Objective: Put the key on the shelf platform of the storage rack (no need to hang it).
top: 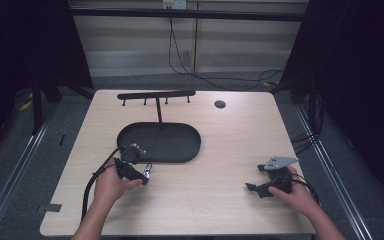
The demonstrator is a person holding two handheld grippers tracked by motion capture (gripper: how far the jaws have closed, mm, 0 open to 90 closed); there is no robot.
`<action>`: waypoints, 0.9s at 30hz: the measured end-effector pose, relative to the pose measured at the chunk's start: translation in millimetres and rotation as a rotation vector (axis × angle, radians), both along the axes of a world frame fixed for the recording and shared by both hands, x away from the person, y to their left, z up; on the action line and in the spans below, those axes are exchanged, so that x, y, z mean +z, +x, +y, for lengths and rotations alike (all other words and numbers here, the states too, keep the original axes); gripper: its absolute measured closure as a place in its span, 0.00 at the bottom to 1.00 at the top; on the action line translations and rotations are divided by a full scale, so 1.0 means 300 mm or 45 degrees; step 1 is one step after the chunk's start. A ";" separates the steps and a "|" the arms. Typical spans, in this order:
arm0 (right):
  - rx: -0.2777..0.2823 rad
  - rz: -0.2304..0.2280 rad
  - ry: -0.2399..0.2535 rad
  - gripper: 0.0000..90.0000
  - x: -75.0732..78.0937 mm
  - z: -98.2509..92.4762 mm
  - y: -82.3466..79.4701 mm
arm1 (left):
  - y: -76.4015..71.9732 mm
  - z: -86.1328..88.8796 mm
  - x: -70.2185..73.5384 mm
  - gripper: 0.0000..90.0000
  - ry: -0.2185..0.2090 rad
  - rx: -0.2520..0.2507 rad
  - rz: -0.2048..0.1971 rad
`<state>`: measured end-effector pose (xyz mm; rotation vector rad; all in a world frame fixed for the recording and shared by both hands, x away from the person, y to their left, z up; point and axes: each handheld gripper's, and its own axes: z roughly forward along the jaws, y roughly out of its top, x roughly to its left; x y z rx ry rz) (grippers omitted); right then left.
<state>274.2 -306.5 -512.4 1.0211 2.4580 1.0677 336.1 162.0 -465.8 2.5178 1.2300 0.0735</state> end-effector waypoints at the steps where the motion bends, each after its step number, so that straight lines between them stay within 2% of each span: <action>1: 0.000 0.000 0.000 0.13 0.000 0.000 0.000 | 0.005 -0.003 -0.003 0.39 0.005 0.000 0.004; 5: 0.000 0.001 0.000 0.13 0.000 0.000 0.000 | 0.024 -0.017 -0.017 0.41 0.012 0.032 0.014; 8: 0.000 0.000 0.000 0.13 0.000 0.000 0.000 | 0.040 -0.031 -0.015 0.43 0.045 0.015 0.036; 11: 0.000 0.001 0.001 0.13 0.000 0.000 0.000 | 0.050 -0.049 -0.011 0.45 0.068 0.018 0.035; 12: 0.000 0.001 0.001 0.13 0.000 0.000 0.000 | 0.052 -0.056 -0.012 0.48 0.080 0.015 0.050; 15: 0.000 0.001 0.001 0.13 0.000 0.000 0.000 | 0.050 -0.079 -0.010 0.56 0.127 0.001 0.041; 17: 0.002 -0.001 0.000 0.13 0.000 0.000 0.000 | 0.051 -0.089 -0.004 0.72 0.144 -0.012 0.057; 18: 0.001 0.000 0.000 0.13 0.000 0.000 0.000 | 0.051 -0.090 -0.004 0.75 0.147 -0.004 0.063; 22: 0.002 -0.001 0.000 0.13 0.000 0.000 0.000 | 0.056 -0.098 0.000 0.76 0.183 -0.015 0.103; 27: 0.002 0.000 0.001 0.13 0.000 0.000 0.001 | 0.055 -0.084 0.011 0.76 0.161 -0.011 0.123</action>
